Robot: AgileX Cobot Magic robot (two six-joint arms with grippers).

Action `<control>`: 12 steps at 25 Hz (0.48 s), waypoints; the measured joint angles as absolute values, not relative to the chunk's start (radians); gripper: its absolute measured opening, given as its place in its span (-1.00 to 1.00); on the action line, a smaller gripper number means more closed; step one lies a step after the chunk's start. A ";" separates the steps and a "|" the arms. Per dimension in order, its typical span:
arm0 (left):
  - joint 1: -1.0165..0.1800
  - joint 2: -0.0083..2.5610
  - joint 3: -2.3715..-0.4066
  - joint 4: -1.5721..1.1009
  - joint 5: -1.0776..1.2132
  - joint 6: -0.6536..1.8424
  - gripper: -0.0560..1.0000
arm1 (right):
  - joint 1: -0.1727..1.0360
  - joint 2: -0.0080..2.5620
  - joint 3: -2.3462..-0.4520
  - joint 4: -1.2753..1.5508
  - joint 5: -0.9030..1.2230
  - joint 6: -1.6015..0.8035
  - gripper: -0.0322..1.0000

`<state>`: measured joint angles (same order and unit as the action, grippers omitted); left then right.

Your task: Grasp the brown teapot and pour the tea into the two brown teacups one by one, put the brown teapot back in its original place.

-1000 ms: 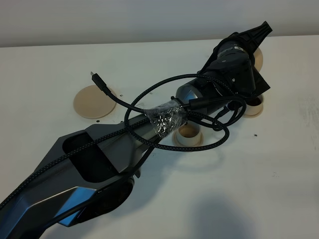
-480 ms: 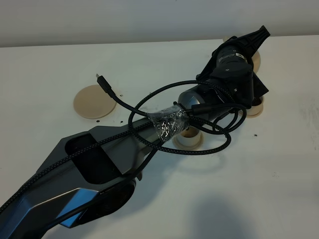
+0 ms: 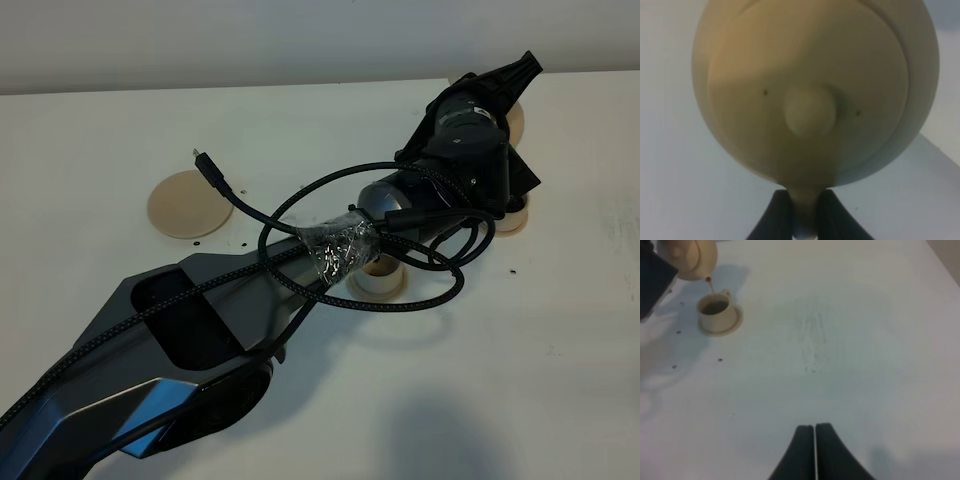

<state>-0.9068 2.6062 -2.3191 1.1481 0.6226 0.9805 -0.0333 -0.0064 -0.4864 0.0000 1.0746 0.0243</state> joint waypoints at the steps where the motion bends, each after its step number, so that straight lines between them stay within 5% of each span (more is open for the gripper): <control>1: -0.907 2.606 -2.319 1.148 0.623 0.980 -0.59 | -0.033 -0.006 -0.486 0.000 1.075 0.024 -0.98; 12: -0.907 2.606 -2.319 1.104 0.661 0.942 -0.59 | -0.033 -0.006 -0.486 0.000 1.075 0.024 -0.98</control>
